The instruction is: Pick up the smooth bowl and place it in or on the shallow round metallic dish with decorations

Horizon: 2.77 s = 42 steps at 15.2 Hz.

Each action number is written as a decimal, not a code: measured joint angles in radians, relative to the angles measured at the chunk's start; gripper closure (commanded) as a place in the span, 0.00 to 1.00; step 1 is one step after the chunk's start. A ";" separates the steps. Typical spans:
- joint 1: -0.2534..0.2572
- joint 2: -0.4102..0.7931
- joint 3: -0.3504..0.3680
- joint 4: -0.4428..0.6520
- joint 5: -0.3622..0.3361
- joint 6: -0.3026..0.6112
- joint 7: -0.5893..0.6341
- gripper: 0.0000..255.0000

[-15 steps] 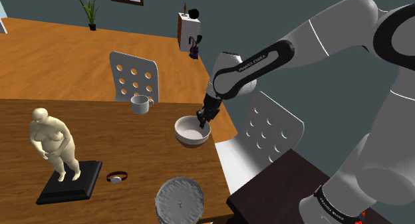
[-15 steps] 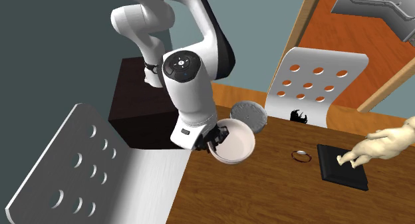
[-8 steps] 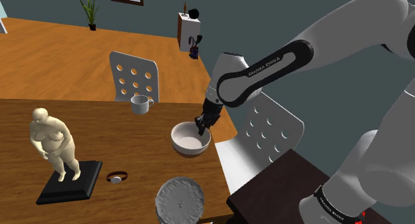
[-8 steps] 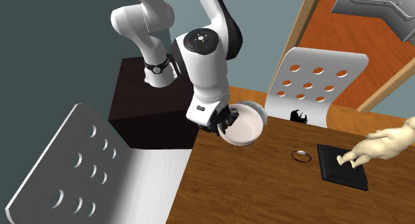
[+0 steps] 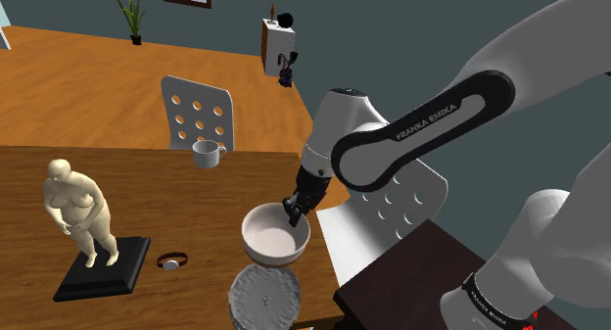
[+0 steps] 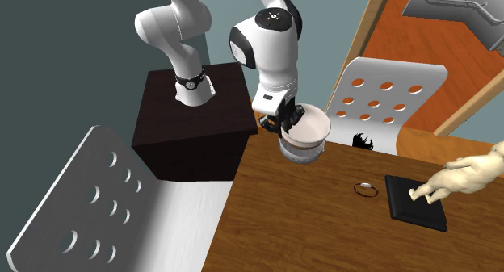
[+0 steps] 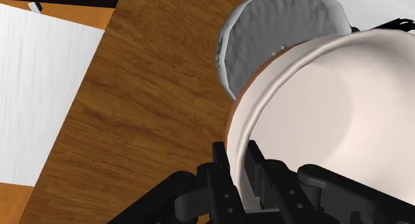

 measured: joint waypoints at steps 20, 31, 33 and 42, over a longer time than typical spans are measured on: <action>0.066 0.150 0.065 -0.076 -0.054 0.238 0.150 1.00; 0.072 0.182 0.059 -0.078 -0.069 0.272 0.160 0.00; 0.072 0.182 0.059 -0.078 -0.069 0.272 0.160 0.00; 0.051 0.029 0.078 -0.091 0.006 0.136 0.109 0.00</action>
